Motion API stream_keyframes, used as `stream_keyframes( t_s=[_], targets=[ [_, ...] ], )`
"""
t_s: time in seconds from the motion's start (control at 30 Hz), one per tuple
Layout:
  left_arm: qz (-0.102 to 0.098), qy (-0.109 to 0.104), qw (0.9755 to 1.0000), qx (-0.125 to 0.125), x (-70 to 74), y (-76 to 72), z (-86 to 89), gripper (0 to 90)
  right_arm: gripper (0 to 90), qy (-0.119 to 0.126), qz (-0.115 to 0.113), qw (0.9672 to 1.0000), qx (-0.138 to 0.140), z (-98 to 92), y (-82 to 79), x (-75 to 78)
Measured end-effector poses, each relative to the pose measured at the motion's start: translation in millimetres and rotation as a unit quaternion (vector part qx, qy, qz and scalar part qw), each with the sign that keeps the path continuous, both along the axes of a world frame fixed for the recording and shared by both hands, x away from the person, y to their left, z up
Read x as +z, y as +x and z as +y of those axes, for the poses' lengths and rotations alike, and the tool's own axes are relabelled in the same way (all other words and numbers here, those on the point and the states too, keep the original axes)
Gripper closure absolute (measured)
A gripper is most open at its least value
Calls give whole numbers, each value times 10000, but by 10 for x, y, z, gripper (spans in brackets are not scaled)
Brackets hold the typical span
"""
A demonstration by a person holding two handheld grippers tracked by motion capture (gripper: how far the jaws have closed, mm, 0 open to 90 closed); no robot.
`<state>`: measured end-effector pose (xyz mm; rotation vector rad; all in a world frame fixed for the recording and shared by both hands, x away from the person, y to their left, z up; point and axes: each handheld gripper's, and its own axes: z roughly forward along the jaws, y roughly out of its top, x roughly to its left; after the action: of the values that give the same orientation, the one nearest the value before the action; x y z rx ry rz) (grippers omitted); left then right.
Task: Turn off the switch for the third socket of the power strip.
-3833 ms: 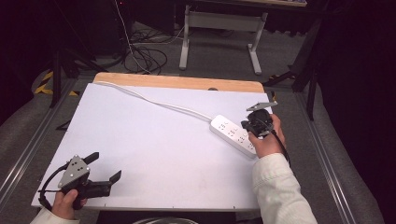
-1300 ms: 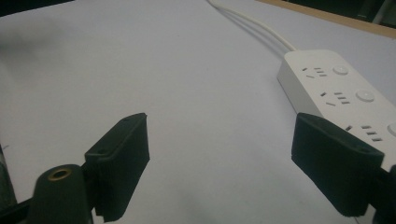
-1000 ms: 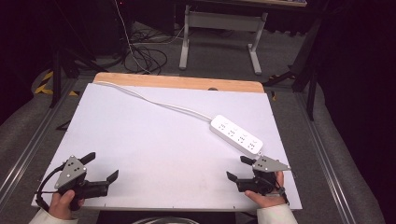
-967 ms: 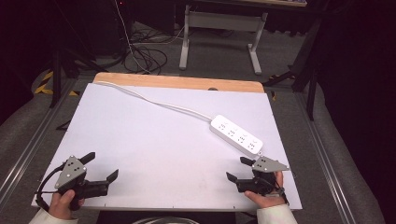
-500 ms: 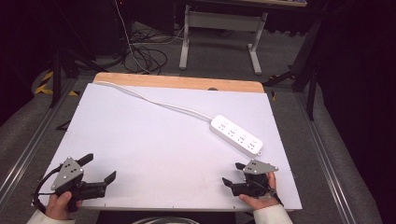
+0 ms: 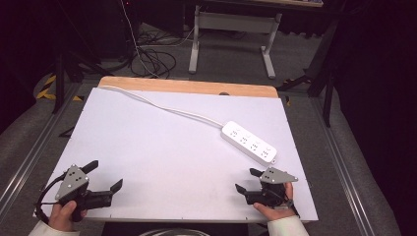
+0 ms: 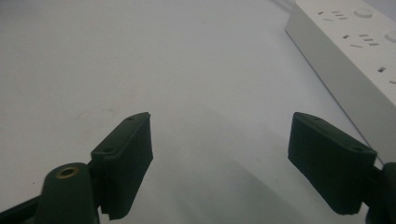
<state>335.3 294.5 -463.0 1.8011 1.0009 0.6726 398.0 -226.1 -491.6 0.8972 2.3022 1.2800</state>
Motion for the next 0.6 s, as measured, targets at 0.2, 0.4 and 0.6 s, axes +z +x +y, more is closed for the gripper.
stream_keyframes(
  t_s=[0.2, 0.4, 0.6],
  targets=[
    [-25, -14, 10000, 28, 1, 1, -1, 24, 233, 57, -77, 9999, -34, -10, -12, 24],
    [-31, -6, 10000, 28, 3, 1, 2, 24, 240, 64, -147, 9999, -45, -9, -15, 36],
    [-30, -4, 10000, 28, 3, 0, 1, 24, 245, 63, -151, 9999, -38, -10, -16, 35]
  ],
)
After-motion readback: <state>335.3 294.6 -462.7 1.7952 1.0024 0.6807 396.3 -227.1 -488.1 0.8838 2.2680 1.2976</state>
